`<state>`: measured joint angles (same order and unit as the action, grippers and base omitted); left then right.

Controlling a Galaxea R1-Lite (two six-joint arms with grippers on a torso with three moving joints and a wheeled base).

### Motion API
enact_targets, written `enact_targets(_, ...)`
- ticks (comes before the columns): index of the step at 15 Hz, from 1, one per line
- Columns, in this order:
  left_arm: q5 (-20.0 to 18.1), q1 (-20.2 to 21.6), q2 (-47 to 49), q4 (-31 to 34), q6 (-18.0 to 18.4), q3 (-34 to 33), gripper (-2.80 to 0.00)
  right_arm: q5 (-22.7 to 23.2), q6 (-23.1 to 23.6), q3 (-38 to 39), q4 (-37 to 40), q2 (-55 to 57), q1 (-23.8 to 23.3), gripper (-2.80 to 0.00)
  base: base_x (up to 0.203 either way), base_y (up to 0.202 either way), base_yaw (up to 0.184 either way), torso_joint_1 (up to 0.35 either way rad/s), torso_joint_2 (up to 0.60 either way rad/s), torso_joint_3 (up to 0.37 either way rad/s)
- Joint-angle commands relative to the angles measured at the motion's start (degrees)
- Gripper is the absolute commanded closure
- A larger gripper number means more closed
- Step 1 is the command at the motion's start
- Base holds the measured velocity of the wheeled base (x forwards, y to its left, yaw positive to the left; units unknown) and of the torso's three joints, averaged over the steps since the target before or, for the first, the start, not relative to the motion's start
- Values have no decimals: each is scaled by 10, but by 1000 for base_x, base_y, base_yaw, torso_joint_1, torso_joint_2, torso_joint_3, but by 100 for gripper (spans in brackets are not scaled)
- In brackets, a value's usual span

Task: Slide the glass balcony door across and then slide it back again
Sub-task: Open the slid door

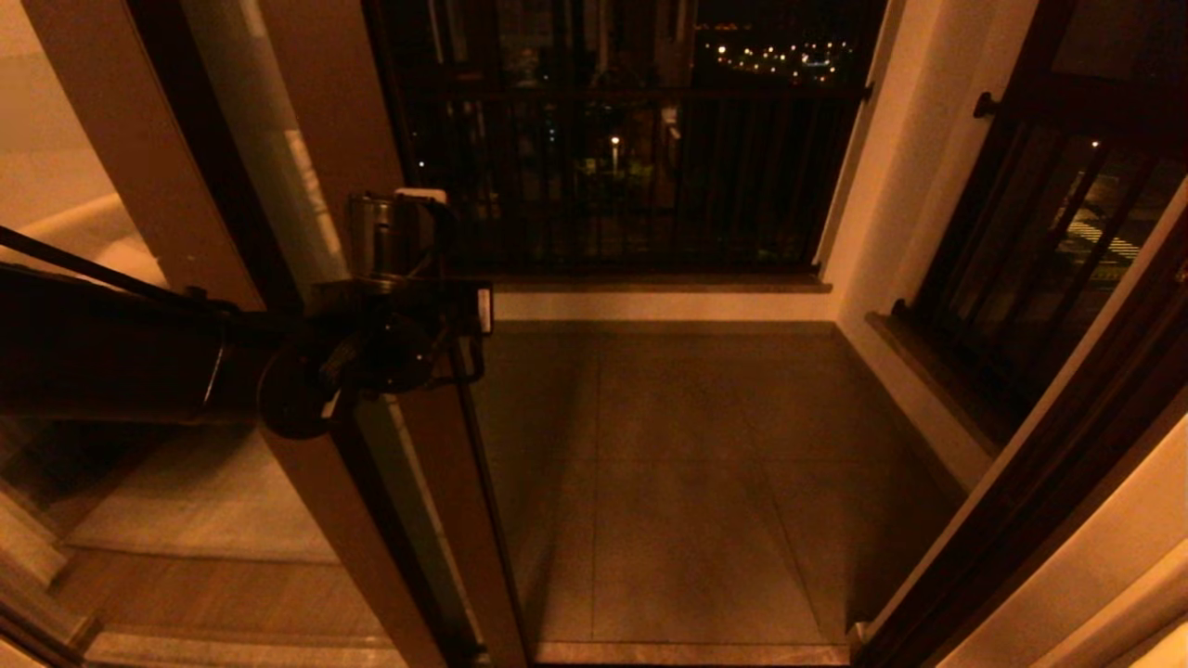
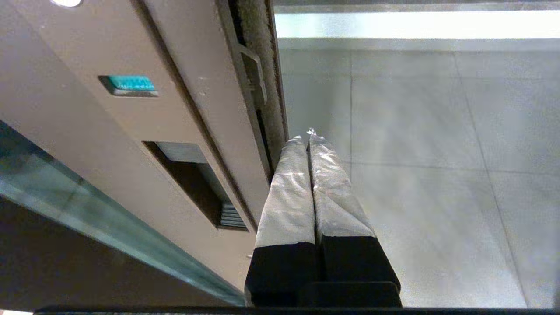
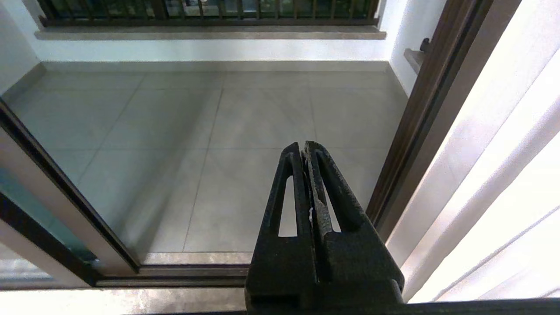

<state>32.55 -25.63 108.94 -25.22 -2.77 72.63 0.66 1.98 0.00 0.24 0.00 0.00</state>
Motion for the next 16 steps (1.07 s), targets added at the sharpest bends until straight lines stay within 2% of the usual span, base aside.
enact_targets(1, 5, 11, 0, -3, 0, -1, 0, 0, 0, 0, 0, 0, 0, 0, 0, 0, 0, 0, 0, 0)
enact_targets(16, 11, 43, -4, -3, 0, -10, 0, 0, 0, 0, 0, 0, 0, 0, 0, 0, 0, 0, 0, 0)
